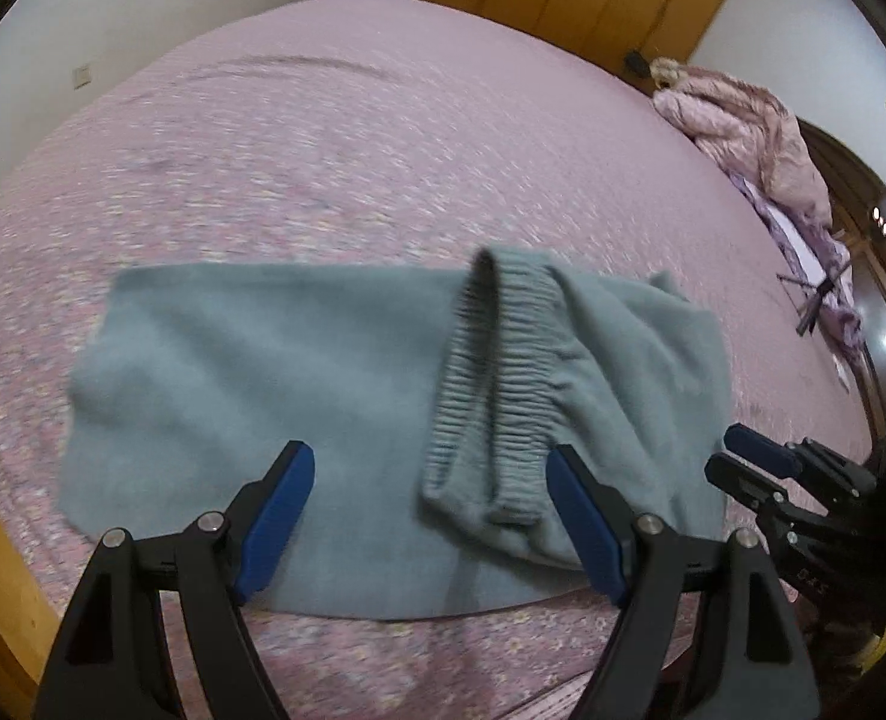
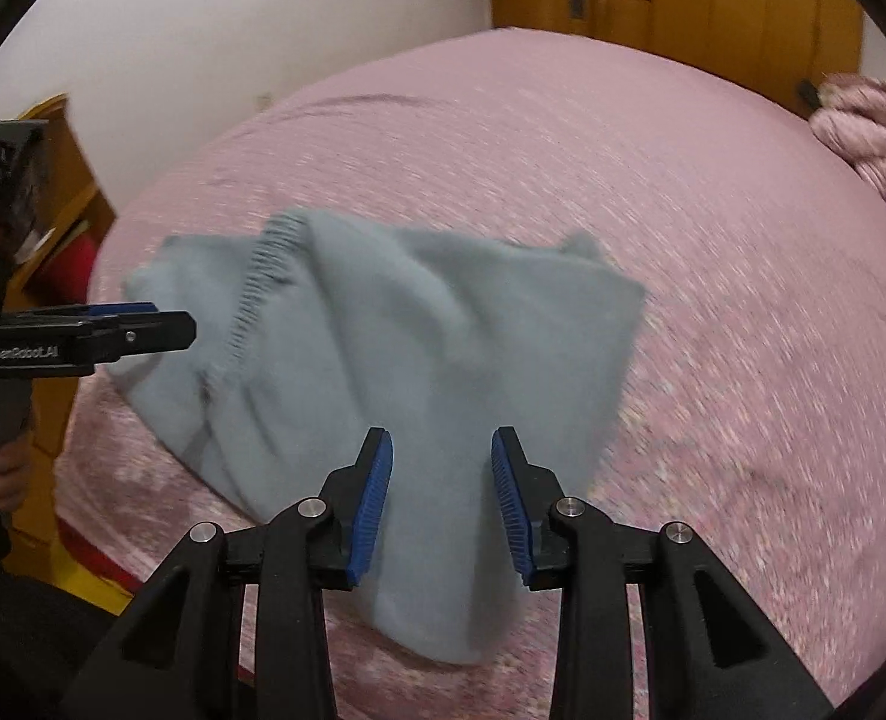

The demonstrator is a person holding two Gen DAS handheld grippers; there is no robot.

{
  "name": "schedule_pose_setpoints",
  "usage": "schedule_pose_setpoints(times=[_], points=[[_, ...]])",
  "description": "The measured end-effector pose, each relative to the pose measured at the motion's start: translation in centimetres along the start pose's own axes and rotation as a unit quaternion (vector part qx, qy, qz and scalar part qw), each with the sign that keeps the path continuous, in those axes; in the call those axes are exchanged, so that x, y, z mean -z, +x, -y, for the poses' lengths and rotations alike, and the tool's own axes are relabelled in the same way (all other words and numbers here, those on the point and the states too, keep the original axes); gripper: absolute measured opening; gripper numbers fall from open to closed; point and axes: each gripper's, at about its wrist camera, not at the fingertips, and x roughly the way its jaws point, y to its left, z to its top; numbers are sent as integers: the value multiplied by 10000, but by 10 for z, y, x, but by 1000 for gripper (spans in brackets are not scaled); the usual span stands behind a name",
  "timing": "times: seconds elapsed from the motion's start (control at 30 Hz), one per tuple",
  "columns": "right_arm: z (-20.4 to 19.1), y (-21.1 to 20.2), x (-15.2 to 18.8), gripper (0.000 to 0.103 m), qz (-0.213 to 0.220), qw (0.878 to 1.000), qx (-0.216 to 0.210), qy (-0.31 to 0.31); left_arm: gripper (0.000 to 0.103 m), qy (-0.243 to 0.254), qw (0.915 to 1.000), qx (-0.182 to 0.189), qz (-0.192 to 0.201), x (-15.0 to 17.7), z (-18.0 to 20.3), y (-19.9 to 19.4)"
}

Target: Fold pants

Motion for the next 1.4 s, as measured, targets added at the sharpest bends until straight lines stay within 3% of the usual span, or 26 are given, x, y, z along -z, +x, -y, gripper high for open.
schedule_pose_setpoints(times=[0.2,0.37,0.47,0.63,0.8,0.9,1.07,1.17,1.27,1.4], points=[[13,9,5,36,-156,9996,51,221,83,548,9982,-76,-212,-15,33,27],[18,30,11,36,-363,9983,-45,462,83,578,9974,-289,-307,-22,38,55],[20,34,15,38,-210,9978,-203,594,83,614,9972,-400,-139,-15,43,57],[26,33,21,46,-73,9960,-475,749,53,768,9963,-381,-91,-5,52,51],[37,28,26,46,22,9933,-675,941,39,659,9970,-375,177,-3,55,40],[40,25,27,46,70,9918,-745,1040,40,467,9984,-273,144,-4,47,41],[43,22,32,46,153,9916,-762,1039,53,87,9997,-232,-64,-9,35,53],[48,22,35,46,197,9902,-842,1095,54,108,9995,-281,-83,-11,35,54],[60,16,44,47,246,9876,-972,1206,54,277,9986,-445,-108,-11,46,55],[69,11,46,58,281,9846,-1203,1234,40,503,9968,-613,-64,-9,60,53]])
